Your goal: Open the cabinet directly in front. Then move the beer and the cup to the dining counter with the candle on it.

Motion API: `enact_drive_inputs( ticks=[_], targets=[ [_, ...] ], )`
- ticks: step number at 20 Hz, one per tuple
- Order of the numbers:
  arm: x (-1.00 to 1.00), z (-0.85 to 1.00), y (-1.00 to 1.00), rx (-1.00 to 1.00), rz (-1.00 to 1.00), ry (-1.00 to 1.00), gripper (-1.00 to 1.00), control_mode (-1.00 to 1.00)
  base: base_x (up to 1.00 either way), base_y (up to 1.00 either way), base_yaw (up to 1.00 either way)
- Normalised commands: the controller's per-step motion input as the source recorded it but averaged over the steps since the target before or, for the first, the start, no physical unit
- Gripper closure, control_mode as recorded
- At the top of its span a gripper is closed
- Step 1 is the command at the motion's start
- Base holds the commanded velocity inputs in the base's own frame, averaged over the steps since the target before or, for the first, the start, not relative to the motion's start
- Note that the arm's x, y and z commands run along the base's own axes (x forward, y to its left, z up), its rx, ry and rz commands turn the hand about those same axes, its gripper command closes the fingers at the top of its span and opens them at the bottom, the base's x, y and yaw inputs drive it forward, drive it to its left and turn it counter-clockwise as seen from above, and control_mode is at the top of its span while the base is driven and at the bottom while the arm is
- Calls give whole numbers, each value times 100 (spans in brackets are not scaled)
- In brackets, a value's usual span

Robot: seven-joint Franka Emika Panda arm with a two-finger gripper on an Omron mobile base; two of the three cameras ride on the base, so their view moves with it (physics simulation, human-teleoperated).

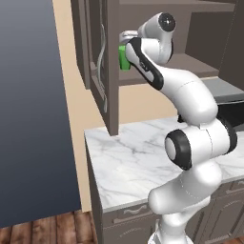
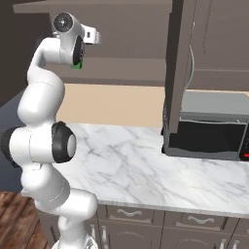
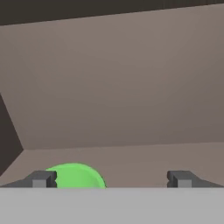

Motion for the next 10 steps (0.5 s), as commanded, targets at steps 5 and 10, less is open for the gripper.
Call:
enact_drive_inputs(
  ticks=[5, 10],
  targets=[
    [44, -4, 0, 0, 0, 0, -100, -100, 0, 0, 0],
    [16, -11, 0, 0, 0, 4, -100, -100, 0, 0, 0]
  ],
)
